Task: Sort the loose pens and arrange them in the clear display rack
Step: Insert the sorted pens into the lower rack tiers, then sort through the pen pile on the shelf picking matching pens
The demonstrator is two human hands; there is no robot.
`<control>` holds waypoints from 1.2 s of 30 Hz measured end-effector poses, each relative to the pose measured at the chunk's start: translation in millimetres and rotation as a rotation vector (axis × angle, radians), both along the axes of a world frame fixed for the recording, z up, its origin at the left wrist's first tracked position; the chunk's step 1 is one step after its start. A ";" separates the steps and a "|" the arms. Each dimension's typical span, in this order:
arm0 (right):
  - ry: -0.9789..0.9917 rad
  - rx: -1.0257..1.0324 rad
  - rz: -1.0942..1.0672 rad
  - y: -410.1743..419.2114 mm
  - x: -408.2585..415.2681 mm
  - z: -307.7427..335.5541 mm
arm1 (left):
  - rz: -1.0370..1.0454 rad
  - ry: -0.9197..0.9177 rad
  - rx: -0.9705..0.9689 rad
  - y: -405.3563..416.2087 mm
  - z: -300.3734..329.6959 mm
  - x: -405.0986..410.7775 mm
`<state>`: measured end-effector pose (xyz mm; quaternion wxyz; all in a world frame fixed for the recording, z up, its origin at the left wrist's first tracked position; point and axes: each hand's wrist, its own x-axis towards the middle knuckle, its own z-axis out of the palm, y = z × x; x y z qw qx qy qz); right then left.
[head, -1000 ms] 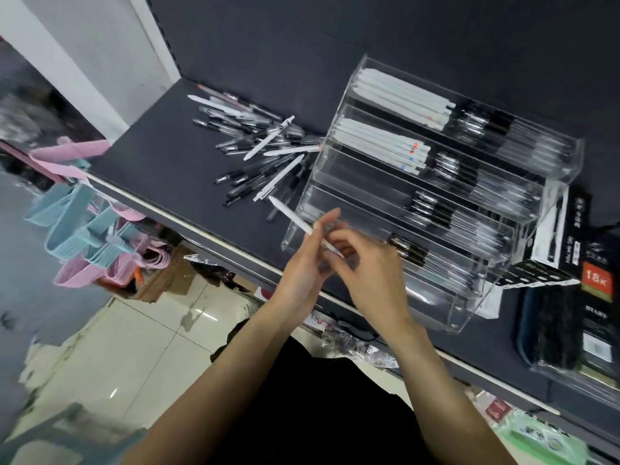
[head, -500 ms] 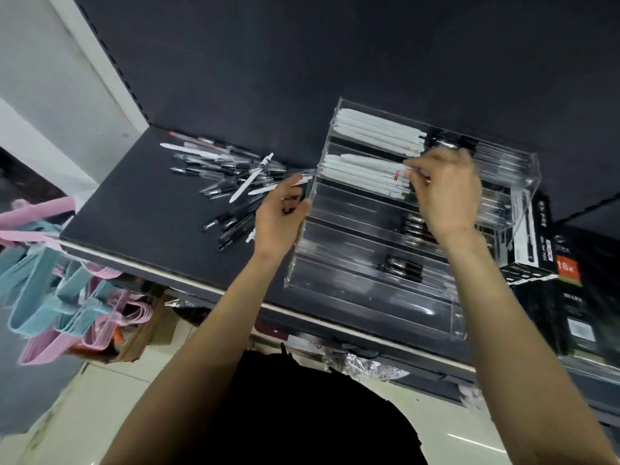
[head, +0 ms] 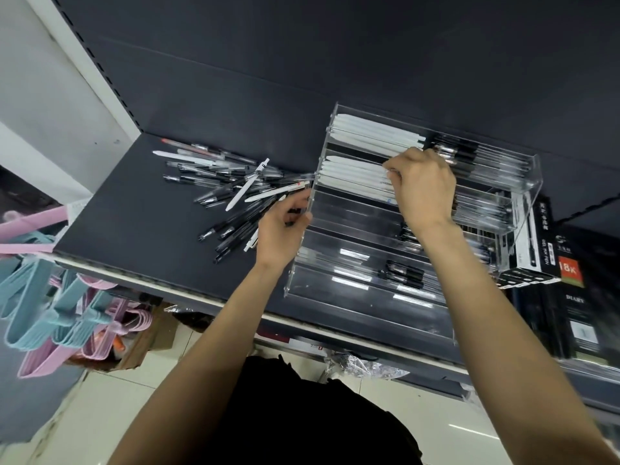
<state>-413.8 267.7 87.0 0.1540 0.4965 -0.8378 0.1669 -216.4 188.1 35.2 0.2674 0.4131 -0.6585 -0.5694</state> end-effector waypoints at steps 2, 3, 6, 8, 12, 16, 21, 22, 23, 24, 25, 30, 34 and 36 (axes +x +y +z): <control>0.040 0.033 -0.009 -2.9 -0.7 -1.8 | 0.001 0.000 0.004 -0.2 0.3 0.4; 0.058 0.046 -0.017 -4.2 -0.7 -3.1 | 0.001 -0.002 0.003 -0.4 0.5 0.5; 0.090 0.071 -0.012 -7.2 0.5 -5.1 | 0.000 -0.002 0.003 -0.7 0.8 0.6; 0.112 0.120 0.003 -8.4 2.6 -2.5 | -0.002 -0.008 0.006 -0.7 0.5 0.6; 0.159 0.182 0.017 -5.3 3.4 0.6 | -0.003 -0.007 0.004 -1.0 0.3 0.5; 0.174 0.109 0.037 -3.7 4.1 -5.9 | -0.012 0.003 0.017 -2.7 -1.0 1.2; 0.181 0.076 0.036 -1.2 10.4 -9.1 | -0.066 0.001 0.017 -7.8 -2.2 4.4; 0.188 0.052 0.027 -1.0 14.3 -7.3 | -0.086 -0.014 0.010 -9.8 -1.1 5.4; 0.196 0.013 0.014 0.2 19.5 -3.8 | -0.105 -0.029 -0.001 -11.7 0.9 6.9; 0.197 -0.042 0.000 2.7 26.5 1.5 | -0.117 -0.037 -0.021 -13.8 3.9 9.4; 0.182 -0.108 -0.006 6.1 35.8 6.9 | -0.117 -0.034 -0.049 -15.9 7.8 14.0; -0.185 -0.368 0.201 5.1 125.9 18.7 | 0.099 0.098 -0.253 -38.8 11.4 70.6; -0.350 -0.021 0.287 -38.0 181.2 -23.7 | 0.254 -0.041 -0.357 -80.6 -4.6 120.2; -0.381 0.230 0.231 -60.7 188.6 -45.5 | 0.198 -0.181 -0.354 -108.0 -18.7 127.9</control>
